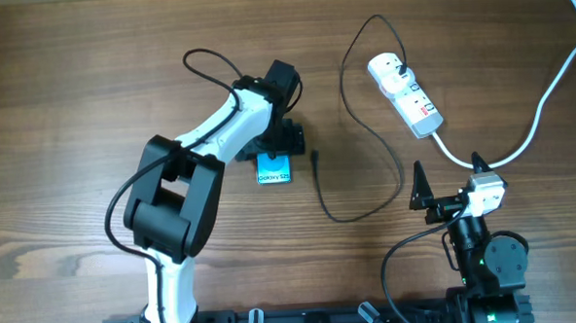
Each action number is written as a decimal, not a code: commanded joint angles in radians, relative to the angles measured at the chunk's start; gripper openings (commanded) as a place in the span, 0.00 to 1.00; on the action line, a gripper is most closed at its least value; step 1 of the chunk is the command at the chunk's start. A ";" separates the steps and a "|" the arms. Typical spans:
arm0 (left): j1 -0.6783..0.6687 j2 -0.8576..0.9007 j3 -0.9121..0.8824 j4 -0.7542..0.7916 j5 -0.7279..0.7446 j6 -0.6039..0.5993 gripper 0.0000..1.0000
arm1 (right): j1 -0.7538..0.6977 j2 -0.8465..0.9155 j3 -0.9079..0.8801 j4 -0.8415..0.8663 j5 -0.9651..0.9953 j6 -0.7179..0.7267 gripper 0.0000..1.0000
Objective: Plug charger to phone and switch on socket
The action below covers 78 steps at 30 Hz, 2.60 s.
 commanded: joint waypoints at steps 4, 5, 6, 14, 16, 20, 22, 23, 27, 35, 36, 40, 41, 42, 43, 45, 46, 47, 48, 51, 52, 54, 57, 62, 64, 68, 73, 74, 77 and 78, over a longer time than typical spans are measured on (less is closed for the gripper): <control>-0.001 0.021 -0.040 0.002 0.006 -0.009 0.92 | 0.001 -0.006 -0.001 0.003 0.010 0.012 1.00; -0.001 0.021 -0.040 0.000 0.006 -0.021 0.91 | 0.001 -0.006 -0.001 0.003 0.010 0.012 1.00; -0.001 0.021 -0.040 -0.001 0.006 -0.021 0.89 | 0.001 -0.006 -0.001 0.003 0.010 0.012 1.00; -0.003 0.021 -0.040 -0.003 0.006 -0.021 0.94 | 0.001 -0.006 -0.001 0.003 0.010 0.012 1.00; -0.013 0.021 -0.040 -0.005 0.006 -0.021 0.94 | 0.001 -0.006 -0.001 0.003 0.010 0.012 1.00; -0.029 0.021 -0.040 0.002 -0.002 -0.025 0.81 | 0.001 -0.006 -0.001 0.003 0.010 0.012 1.00; -0.026 0.021 -0.040 0.003 -0.005 -0.025 0.69 | 0.001 -0.006 -0.001 0.003 0.010 0.012 1.00; -0.026 0.021 -0.040 0.003 -0.010 -0.025 0.64 | 0.001 -0.006 -0.001 0.003 0.010 0.012 1.00; -0.025 0.018 0.006 -0.037 -0.009 -0.029 0.60 | 0.001 -0.006 -0.001 0.003 0.010 0.012 1.00; 0.055 -0.089 0.156 -0.154 0.130 -0.051 0.60 | 0.001 -0.006 -0.001 0.003 0.010 0.012 1.00; 0.076 -0.111 0.156 -0.156 0.209 -0.051 0.58 | 0.001 -0.006 -0.001 0.003 0.010 0.012 1.00; 0.195 -0.164 0.156 -0.157 0.700 -0.051 0.57 | 0.001 -0.006 -0.001 0.003 0.010 0.012 1.00; 0.220 -0.164 0.156 -0.157 0.832 -0.051 0.57 | 0.001 -0.006 -0.001 0.003 0.010 0.012 1.00; 0.248 -0.164 0.156 -0.156 0.959 -0.051 0.58 | 0.001 -0.006 -0.001 0.003 0.010 0.012 1.00; 0.280 -0.164 0.156 -0.156 1.112 -0.051 0.59 | 0.001 -0.006 -0.001 0.003 0.010 0.012 1.00; 0.316 -0.164 0.156 -0.156 1.333 -0.052 0.59 | 0.001 -0.006 -0.001 0.003 0.010 0.012 1.00; 0.332 -0.164 0.156 -0.156 1.415 -0.062 0.59 | 0.001 -0.006 -0.001 0.003 0.010 0.012 1.00; 0.346 -0.164 0.156 -0.156 1.455 -0.096 0.59 | 0.001 -0.006 -0.001 0.003 0.010 0.012 1.00; 0.359 -0.164 0.156 -0.156 1.466 -0.153 0.59 | 0.001 -0.006 -0.001 0.003 0.010 0.012 1.00; 0.375 -0.164 0.156 -0.155 1.486 -0.298 0.58 | 0.001 -0.006 -0.001 0.003 0.010 0.012 1.00; 0.378 -0.164 0.156 -0.155 1.516 -0.314 0.58 | 0.002 -0.006 -0.001 0.009 0.006 0.024 1.00; 0.382 -0.164 0.156 -0.147 1.565 -0.313 0.58 | 0.002 -0.006 -0.001 0.024 -0.200 0.278 1.00; 0.386 -0.164 0.156 -0.145 1.565 -0.313 0.58 | 0.002 0.002 -0.001 0.036 -0.477 0.879 1.00; 0.391 -0.164 0.156 -0.145 1.565 -0.313 0.58 | 0.002 0.031 0.081 0.346 -0.612 1.039 0.99; 0.397 -0.164 0.156 -0.145 1.565 -0.314 0.58 | 0.002 0.145 0.328 0.126 -0.608 0.829 0.99; 0.402 -0.164 0.156 -0.145 1.565 -0.316 0.58 | 0.002 0.560 0.908 -0.648 -0.356 0.459 1.00; 0.406 -0.164 0.156 -0.145 1.562 -0.315 0.59 | 0.072 0.884 1.156 -0.794 -0.575 0.359 0.99; 0.406 -0.164 0.156 -0.145 1.562 -0.316 0.58 | 0.165 0.954 1.215 -0.878 -0.399 0.353 0.99; 0.406 -0.164 0.156 -0.145 1.558 -0.316 0.58 | 0.502 1.190 1.455 -1.037 0.061 0.430 0.99; 0.406 -0.164 0.156 -0.145 1.558 -0.316 0.58 | 0.594 1.280 1.541 -1.069 0.136 0.457 0.99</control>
